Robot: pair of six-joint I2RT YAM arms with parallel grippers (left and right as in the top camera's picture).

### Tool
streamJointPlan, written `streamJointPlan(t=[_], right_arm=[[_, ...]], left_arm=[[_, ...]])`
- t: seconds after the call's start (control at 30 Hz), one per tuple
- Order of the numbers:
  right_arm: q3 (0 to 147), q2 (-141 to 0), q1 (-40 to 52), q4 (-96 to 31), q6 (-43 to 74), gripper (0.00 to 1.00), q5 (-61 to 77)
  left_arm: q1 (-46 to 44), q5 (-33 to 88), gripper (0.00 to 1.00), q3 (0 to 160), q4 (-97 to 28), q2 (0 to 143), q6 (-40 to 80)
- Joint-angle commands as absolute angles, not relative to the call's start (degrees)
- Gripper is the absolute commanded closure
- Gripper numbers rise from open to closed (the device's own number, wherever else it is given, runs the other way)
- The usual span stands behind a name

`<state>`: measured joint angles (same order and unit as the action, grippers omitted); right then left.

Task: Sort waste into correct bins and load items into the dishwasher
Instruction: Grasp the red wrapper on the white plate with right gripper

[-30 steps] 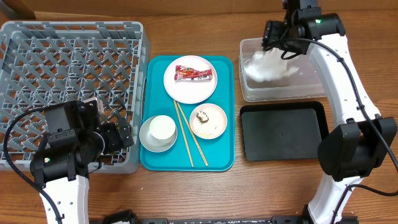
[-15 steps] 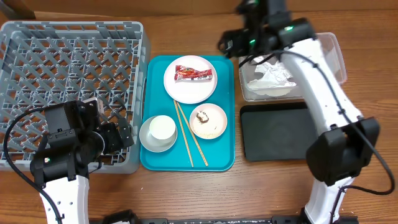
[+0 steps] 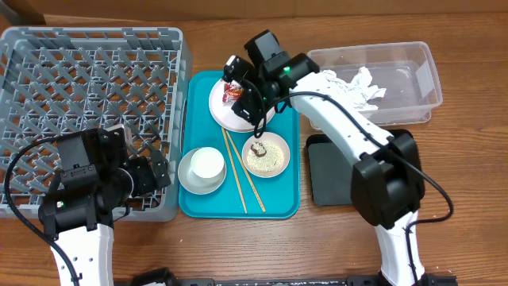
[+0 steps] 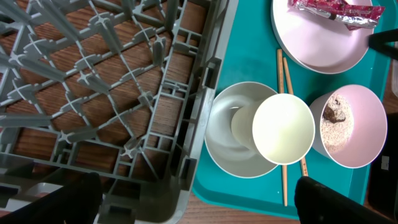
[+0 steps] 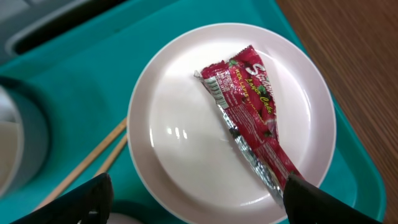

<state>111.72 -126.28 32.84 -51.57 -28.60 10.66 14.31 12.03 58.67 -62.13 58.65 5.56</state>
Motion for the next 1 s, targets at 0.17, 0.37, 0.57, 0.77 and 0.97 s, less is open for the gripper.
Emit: streamJointPlan(t=[0.17, 0.37, 0.57, 0.77, 0.97], right_arm=[[111.37, -132.99, 32.64, -47.03, -31.99, 0.11, 6.83], [111.37, -135.48, 32.4, -42.7, -31.94, 0.13, 4.51], [111.37, -137.34, 32.38, -40.56, -31.97, 0.13, 4.03], [111.37, -138.96, 31.94, -40.12, -31.46, 0.19, 3.66], [111.39, -139.06, 31.75, -42.26, -31.29, 0.58, 3.66]], left_arm=[[14.55, 12.95, 0.0, 60.18, -61.91, 58.83, 4.27], [14.55, 12.97, 0.0, 60.18, -61.93, 58.83, 4.27], [14.55, 12.95, 0.0, 60.18, -61.91, 58.83, 4.27], [14.55, 12.97, 0.0, 60.18, -61.93, 58.83, 4.27], [14.55, 12.95, 0.0, 60.18, -61.89, 58.83, 4.27]])
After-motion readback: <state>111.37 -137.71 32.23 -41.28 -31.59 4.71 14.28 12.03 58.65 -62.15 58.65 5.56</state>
